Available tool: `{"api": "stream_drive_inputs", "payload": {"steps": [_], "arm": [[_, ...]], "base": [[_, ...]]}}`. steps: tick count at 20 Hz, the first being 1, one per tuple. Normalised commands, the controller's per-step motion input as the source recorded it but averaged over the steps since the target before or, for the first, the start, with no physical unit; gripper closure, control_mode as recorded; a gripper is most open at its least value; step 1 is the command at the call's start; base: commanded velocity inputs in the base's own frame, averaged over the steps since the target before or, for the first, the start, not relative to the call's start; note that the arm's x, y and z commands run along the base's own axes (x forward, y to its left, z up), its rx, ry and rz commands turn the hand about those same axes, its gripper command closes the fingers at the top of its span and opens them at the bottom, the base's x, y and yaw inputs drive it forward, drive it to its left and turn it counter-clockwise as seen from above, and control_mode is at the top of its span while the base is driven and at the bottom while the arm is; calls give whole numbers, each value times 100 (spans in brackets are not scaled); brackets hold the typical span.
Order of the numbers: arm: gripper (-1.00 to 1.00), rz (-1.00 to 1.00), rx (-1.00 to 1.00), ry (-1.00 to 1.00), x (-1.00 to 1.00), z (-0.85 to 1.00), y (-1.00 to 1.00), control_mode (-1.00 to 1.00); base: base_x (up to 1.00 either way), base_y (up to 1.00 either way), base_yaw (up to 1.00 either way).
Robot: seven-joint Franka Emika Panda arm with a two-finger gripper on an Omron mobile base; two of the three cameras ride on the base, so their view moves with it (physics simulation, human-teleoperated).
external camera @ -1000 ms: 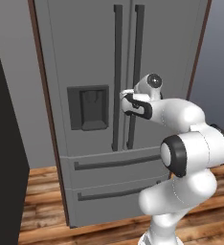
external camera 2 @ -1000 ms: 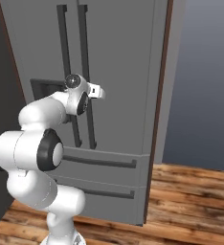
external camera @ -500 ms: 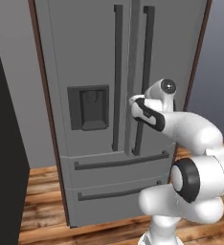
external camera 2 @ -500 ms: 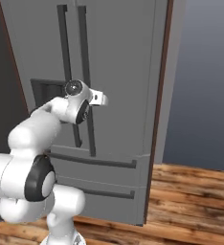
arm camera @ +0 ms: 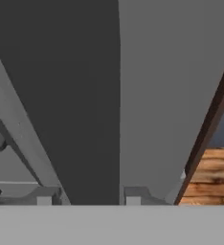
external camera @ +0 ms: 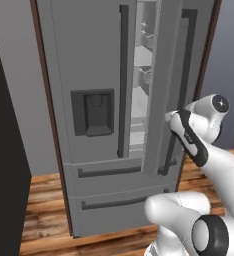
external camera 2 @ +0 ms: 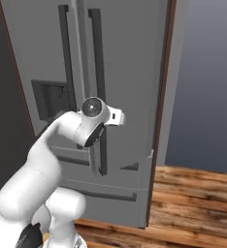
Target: Retrieve the butter from the fridge and place it on a plate on the dining table. Then retrieve the butter knife by the fridge and place it near the plate.
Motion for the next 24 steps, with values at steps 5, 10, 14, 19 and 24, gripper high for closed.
{"api": "stream_drive_inputs", "payload": {"steps": [5, 10, 14, 19, 24], "arm": [[100, 0, 4, 12, -86, 0, -100, -100], [-100, -8, 0, 3, -39, 10, -72, -100], [-100, -4, 0, 1, -24, 20, -33, -100], [-100, -15, -12, 0, -38, 19, -5, -100], [-100, -26, -41, 7, -61, 27, 15, -100]], "base": [[0, 0, 0], [0, 0, 0], [0, 0, 0], [0, 0, 0], [0, 0, 0]]}}
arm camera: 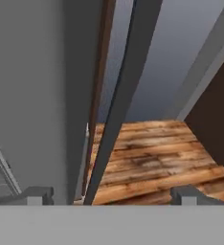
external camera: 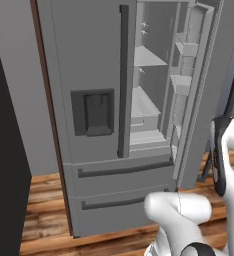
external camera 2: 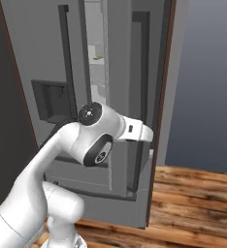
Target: Retrieve the butter from the fridge and place it on a plate on the dining table. Then retrieve the butter knife by the fridge and place it near the plate.
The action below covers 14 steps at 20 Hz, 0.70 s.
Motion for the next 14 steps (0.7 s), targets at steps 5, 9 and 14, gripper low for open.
{"api": "stream_drive_inputs", "payload": {"steps": [5, 9, 14], "arm": [[-100, -20, -56, 20, -18, 21, 60, -100], [-100, -6, -36, 18, 0, 22, 89, -100], [-100, 0, -24, 20, 11, 13, 71, -100]], "base": [[0, 0, 0], [0, 0, 0], [0, 0, 0]]}}
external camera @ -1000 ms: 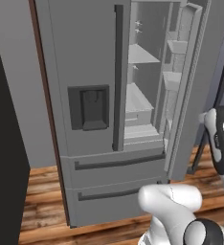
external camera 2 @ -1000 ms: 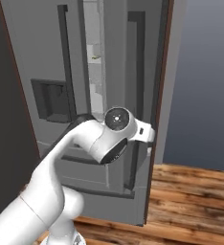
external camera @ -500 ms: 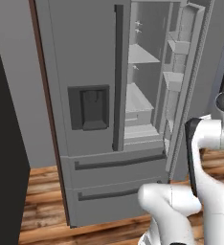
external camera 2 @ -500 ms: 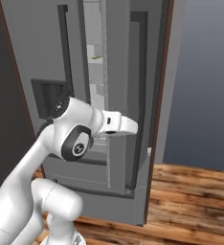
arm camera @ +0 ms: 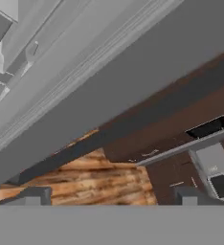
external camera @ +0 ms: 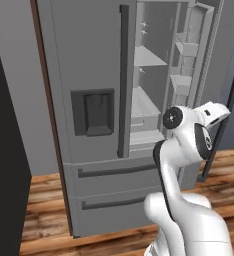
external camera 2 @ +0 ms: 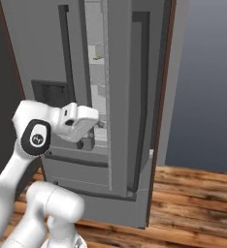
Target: Retrieve the butter from the fridge and place it on a plate on the dining table. Then retrieve the butter knife by the fridge and place it near the plate.
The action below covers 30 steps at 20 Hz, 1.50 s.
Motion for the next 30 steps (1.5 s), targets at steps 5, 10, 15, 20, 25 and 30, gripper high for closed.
{"api": "stream_drive_inputs", "payload": {"steps": [5, 10, 15, 20, 25, 30], "arm": [[-100, 0, -16, 9, 45, 1, 45, -100], [-100, 0, -11, 7, 69, 0, 56, -100], [-100, 0, 1, 8, 41, 0, -8, -100], [-100, 1, 3, 9, 45, 0, -29, -100], [-100, 1, 2, 8, 8, 0, -59, -100], [-100, 0, 0, 8, 0, 0, -78, -100]], "base": [[0, 0, 0], [0, 0, 0], [0, 0, 0], [0, 0, 0], [0, 0, 0], [0, 0, 0]]}}
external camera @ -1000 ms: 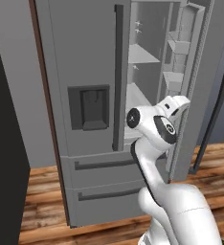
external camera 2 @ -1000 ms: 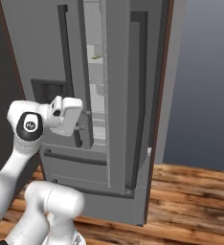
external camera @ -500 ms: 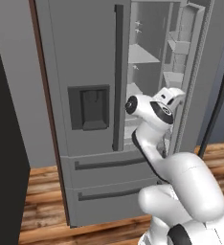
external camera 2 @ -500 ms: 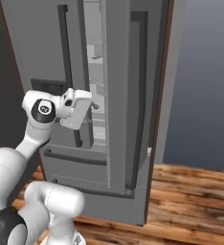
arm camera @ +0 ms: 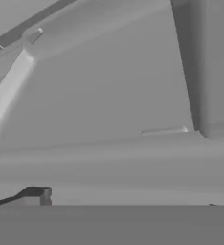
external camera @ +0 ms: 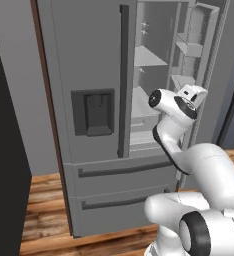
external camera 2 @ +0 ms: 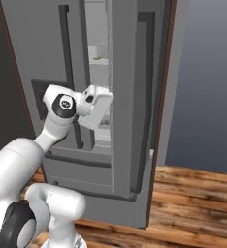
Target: Retrieve the butter from the fridge and place it on a plate on the dining table. Then retrieve the butter knife by the fridge and place it near the plate.
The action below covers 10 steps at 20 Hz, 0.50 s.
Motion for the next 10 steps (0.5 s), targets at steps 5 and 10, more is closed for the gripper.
{"api": "stream_drive_inputs", "payload": {"steps": [5, 10], "arm": [[-100, -2, 1, 13, -7, 0, -99, -100], [-100, -1, 5, 13, -4, 0, -81, -100]], "base": [[0, 0, 0], [0, 0, 0]]}}
